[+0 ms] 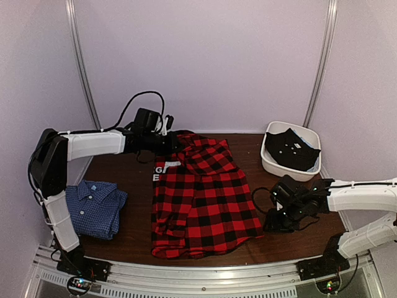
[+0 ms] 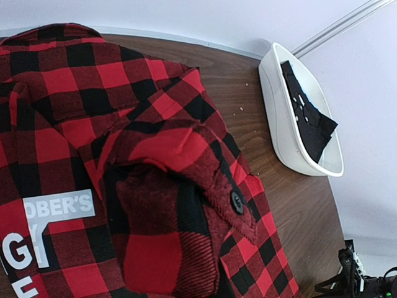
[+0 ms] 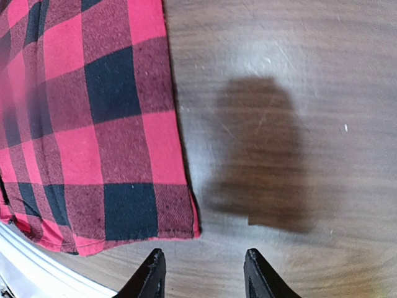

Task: Fold and stack the long sleeve shirts
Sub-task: Pick up the corner of the shirt from the center of the board, then fold the corner of the shirt at the center of the board.

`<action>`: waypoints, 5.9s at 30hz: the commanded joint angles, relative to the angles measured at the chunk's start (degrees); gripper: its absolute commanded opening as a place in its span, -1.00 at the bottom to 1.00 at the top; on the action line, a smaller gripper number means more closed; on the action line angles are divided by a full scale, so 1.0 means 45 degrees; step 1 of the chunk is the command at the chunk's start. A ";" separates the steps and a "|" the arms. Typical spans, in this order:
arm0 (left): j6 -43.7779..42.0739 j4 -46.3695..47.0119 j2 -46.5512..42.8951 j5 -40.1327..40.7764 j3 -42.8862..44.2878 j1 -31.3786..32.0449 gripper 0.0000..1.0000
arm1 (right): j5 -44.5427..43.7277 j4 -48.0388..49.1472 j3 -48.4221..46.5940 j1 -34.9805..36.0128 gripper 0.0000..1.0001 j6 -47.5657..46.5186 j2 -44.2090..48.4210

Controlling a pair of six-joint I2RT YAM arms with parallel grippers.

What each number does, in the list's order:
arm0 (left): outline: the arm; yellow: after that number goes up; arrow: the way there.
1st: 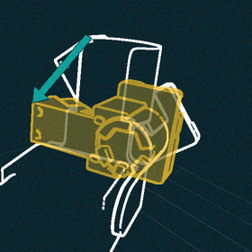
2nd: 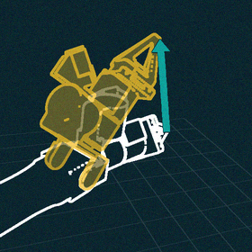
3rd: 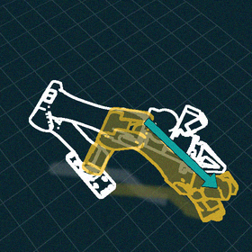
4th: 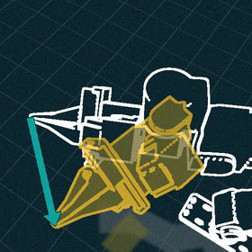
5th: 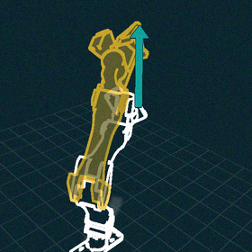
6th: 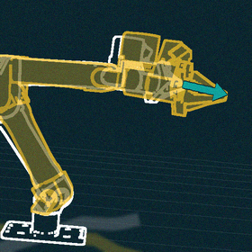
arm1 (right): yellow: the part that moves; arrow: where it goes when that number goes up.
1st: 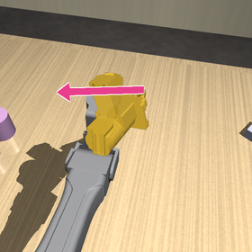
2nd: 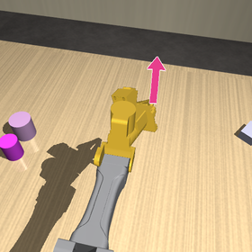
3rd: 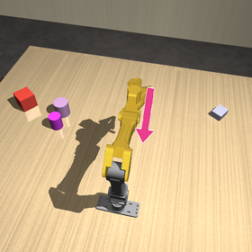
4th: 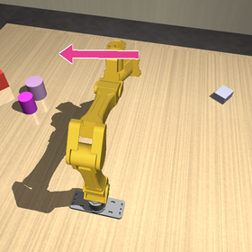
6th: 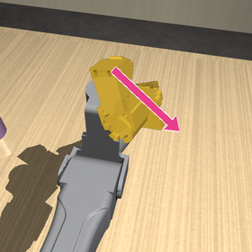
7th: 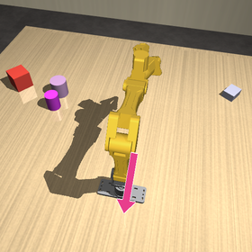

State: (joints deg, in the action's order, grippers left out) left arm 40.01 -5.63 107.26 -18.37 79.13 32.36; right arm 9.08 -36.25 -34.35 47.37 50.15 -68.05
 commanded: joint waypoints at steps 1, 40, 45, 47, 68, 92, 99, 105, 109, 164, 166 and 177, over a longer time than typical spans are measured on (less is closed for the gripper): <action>-0.0064 0.0302 0.0201 -0.0700 0.0320 0.0075 -1.00 | -0.0211 -0.0887 -0.0566 0.0506 -0.13 0.1392 0.0282; -0.0410 0.0080 -0.1707 -0.0223 -0.1517 0.0171 -1.00 | -0.4266 0.0823 0.0131 0.3358 -0.33 0.3363 -0.1313; -0.0226 0.0089 -0.2280 -0.0103 -0.2070 0.0267 -1.00 | -0.4598 0.1363 0.0262 0.3361 -0.34 0.3202 -0.1344; -0.0222 0.0080 -0.2393 -0.0084 -0.2148 0.0270 -1.00 | -0.4800 0.1395 0.0310 0.3363 -0.34 0.3177 -0.1450; -0.1039 -0.0565 -0.3044 0.0122 -0.1694 0.0270 -1.00 | -0.5079 0.2668 0.0160 0.4716 -0.66 0.4105 -0.3658; -0.1606 -0.0858 -0.2105 0.1821 0.1281 -0.0231 -1.00 | -0.6107 -0.0245 -0.1732 0.4922 -1.00 0.2553 -0.0643; -0.1693 -0.1005 -0.2051 0.2067 0.1808 -0.1058 -1.00 | -0.4961 0.1154 -0.3646 0.4961 -1.00 0.0445 -0.2569; -0.1839 -0.1038 -0.2242 0.2079 0.1770 -0.2019 -1.00 | -0.3133 0.3000 -0.4423 0.4961 -1.00 -0.0954 -0.4390; -0.1965 -0.1205 -0.2393 0.2255 0.1641 -0.2454 -1.00 | -0.1763 0.4095 -0.4693 0.4978 -1.00 -0.1490 -0.5482; -0.3238 -0.1050 -0.5007 0.3888 -0.0091 -0.3363 -1.00 | 0.2201 0.5891 -0.4977 0.4559 -1.00 -0.3255 -0.6415; -0.3237 -0.0990 -0.5263 0.3897 -0.0354 -0.3363 -1.00 | 0.2207 0.5978 -0.4898 0.4570 -1.00 -0.3246 -0.6448; -0.3113 -0.1093 -0.6430 0.4273 -0.1623 -0.3362 -1.00 | 0.2261 0.6262 -0.4848 0.4582 -1.00 -0.3127 -0.6875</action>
State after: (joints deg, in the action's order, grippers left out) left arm 25.43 -13.28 81.52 -1.65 75.05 17.45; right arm 18.37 -10.00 -56.64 67.48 36.16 -98.21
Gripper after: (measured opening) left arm 0.025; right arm 0.006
